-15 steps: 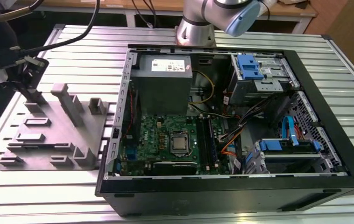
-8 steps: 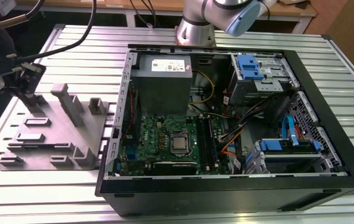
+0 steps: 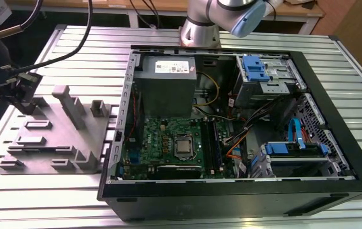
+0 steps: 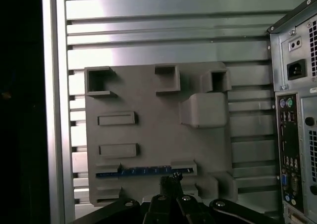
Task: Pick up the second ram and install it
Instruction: 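Reach for the second ram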
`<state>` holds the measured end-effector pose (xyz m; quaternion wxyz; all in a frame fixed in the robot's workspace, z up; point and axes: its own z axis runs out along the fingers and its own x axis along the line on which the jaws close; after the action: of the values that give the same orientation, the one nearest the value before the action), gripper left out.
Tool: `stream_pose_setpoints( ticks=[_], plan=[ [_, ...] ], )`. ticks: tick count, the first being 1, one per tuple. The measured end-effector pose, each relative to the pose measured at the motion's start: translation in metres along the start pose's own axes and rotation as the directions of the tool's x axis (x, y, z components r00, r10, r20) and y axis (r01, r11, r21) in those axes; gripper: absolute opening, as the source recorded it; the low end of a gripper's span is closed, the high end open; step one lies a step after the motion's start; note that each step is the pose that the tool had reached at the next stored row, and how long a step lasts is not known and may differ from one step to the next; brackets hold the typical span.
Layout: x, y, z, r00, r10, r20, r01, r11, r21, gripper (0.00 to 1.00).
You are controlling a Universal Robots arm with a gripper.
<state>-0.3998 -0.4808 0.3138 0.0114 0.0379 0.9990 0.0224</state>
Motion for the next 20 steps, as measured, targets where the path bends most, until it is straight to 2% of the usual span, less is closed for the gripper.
stream_pose_setpoints(
  ticks=[11,20],
  plan=[
    [0.0132,-0.0073,0.0146,1.0000,0.000,-0.0016,0.000,1.0000,0.0002,0.07],
    [0.0198,-0.0116,0.0186,1.0000,0.000,-0.0017,0.000,1.0000,0.0003,0.07]
  ],
)
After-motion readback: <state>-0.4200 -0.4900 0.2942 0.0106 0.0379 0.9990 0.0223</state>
